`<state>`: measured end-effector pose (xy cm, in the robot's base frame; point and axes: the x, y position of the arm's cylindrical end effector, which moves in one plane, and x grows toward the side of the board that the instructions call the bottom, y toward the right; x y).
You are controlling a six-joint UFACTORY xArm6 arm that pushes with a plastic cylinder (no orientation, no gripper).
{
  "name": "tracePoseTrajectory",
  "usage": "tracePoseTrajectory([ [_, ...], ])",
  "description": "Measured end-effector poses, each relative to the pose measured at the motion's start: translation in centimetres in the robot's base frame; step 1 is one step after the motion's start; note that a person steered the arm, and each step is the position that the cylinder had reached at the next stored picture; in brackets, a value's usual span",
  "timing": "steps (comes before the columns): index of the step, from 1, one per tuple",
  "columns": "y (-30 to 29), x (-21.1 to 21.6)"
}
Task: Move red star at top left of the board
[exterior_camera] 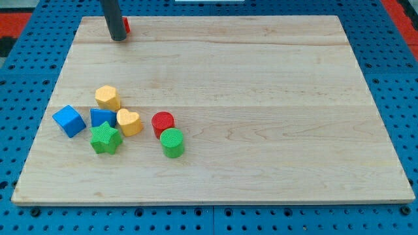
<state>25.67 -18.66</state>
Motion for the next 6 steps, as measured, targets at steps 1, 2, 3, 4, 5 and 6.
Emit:
tracePoseTrajectory([
  [1,0.0,-0.2],
  [2,0.0,-0.3],
  [3,0.0,-0.3],
  [4,0.7,0.4],
  [5,0.2,3.0],
  [6,-0.9,6.1],
])
